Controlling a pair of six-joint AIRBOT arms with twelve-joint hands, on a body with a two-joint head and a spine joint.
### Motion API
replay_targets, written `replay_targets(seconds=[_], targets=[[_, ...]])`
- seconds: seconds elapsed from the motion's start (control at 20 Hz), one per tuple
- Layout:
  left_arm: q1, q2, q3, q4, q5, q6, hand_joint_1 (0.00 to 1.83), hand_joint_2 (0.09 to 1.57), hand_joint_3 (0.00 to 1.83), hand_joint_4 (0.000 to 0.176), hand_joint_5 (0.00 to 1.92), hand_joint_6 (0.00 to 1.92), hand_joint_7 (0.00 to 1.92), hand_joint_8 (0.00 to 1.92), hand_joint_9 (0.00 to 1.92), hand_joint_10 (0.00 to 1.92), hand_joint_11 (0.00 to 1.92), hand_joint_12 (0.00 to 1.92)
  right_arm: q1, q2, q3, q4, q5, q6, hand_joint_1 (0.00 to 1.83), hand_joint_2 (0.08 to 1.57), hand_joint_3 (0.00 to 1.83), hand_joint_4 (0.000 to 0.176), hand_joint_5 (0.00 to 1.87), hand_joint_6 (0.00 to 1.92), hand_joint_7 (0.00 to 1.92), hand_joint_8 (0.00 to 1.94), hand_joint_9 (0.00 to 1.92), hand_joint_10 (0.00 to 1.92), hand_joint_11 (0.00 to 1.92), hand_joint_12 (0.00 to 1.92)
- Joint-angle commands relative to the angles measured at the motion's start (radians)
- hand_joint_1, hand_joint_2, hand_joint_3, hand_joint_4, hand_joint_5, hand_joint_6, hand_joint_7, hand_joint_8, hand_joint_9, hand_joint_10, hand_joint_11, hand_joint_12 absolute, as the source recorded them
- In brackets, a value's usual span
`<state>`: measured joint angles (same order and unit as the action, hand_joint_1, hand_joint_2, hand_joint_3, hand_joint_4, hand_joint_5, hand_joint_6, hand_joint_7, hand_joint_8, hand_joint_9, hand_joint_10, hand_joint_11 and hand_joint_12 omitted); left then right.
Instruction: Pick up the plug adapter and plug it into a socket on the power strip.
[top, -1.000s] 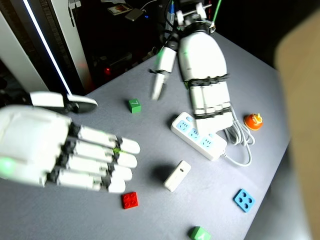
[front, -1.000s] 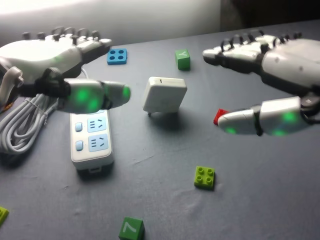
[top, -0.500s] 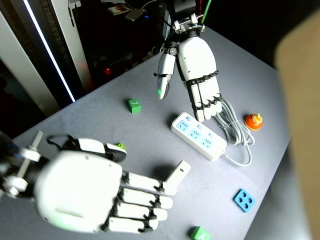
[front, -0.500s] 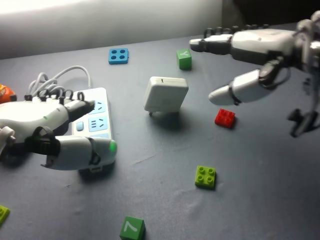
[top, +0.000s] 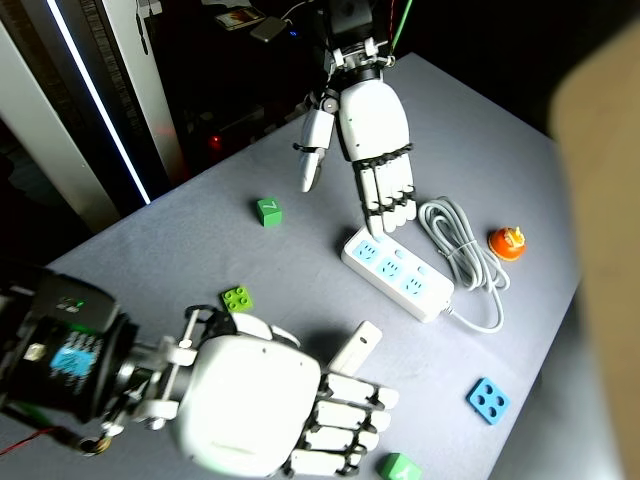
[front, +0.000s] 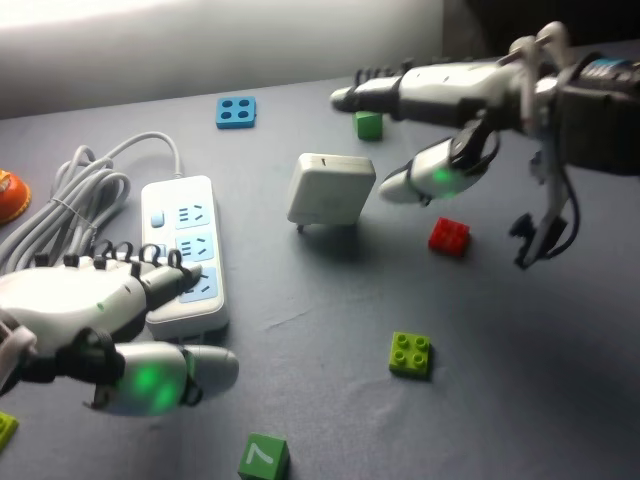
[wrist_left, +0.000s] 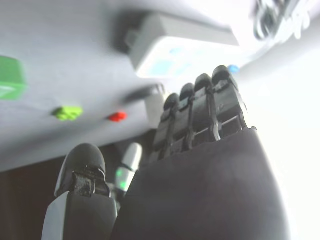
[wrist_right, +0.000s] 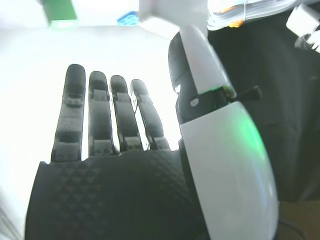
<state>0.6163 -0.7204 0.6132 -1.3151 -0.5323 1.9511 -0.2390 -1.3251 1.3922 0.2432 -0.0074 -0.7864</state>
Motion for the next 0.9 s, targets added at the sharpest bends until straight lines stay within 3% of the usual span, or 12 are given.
replay_targets(seconds=[0.0,0.05,0.25,0.35,0.45,0.7,0.85], targets=[[0.006,-0.001,-0.001,0.038,-0.052,-0.015,0.0,1.22,0.01,0.0,0.0,0.0,0.0,0.0,0.0,0.0,0.0,0.0,0.017,0.003,0.002,0.004,0.088,0.004,1.03,1.21,0.01,0.0,0.09,0.0,0.1,0.0,0.14,0.01,0.0,0.61],[0.008,-0.01,0.0,0.042,-0.054,-0.019,0.0,1.22,0.01,0.0,0.0,0.0,0.0,0.0,0.0,0.0,0.0,0.0,0.016,-0.003,0.004,0.004,0.087,0.004,1.04,1.21,0.0,0.0,0.08,0.0,0.09,0.0,0.12,0.0,0.0,0.49],[0.01,-0.052,0.022,0.042,-0.055,-0.021,0.0,1.21,0.0,0.0,0.0,0.0,0.0,0.0,0.0,0.0,0.0,0.0,0.017,-0.05,0.04,0.004,0.098,0.006,1.08,1.22,0.01,0.0,0.1,0.0,0.1,0.0,0.13,0.0,0.0,0.54],[0.004,-0.074,0.037,0.042,-0.057,-0.022,0.0,1.21,0.0,0.0,0.0,0.0,0.0,0.0,0.0,0.0,0.0,0.0,0.023,-0.083,0.078,0.004,0.059,0.007,1.06,1.26,0.01,0.0,0.06,0.0,0.06,0.0,0.1,0.0,0.0,0.45],[-0.001,-0.096,0.059,0.042,-0.057,-0.022,0.0,1.21,0.0,0.0,0.0,0.0,0.0,0.0,0.0,0.0,0.0,0.0,0.023,-0.105,0.105,0.004,0.055,0.01,1.09,1.23,0.0,0.0,0.11,0.01,0.13,0.01,0.15,0.01,0.0,0.62],[0.007,-0.136,0.085,0.033,-0.055,-0.022,0.0,1.21,0.0,0.0,0.0,0.0,0.0,0.0,0.0,0.0,0.0,0.0,0.003,-0.14,0.134,0.004,0.05,0.009,1.09,1.3,0.01,0.0,0.1,0.0,0.11,0.0,0.15,0.0,0.0,0.65],[0.022,-0.149,0.088,0.033,-0.056,-0.022,0.0,1.21,0.0,0.0,0.0,0.0,0.0,0.0,0.0,0.0,0.0,0.0,-0.017,-0.162,0.156,0.004,0.072,0.011,1.24,1.21,0.0,0.0,0.15,0.01,0.15,0.01,0.18,0.01,0.0,0.71]])
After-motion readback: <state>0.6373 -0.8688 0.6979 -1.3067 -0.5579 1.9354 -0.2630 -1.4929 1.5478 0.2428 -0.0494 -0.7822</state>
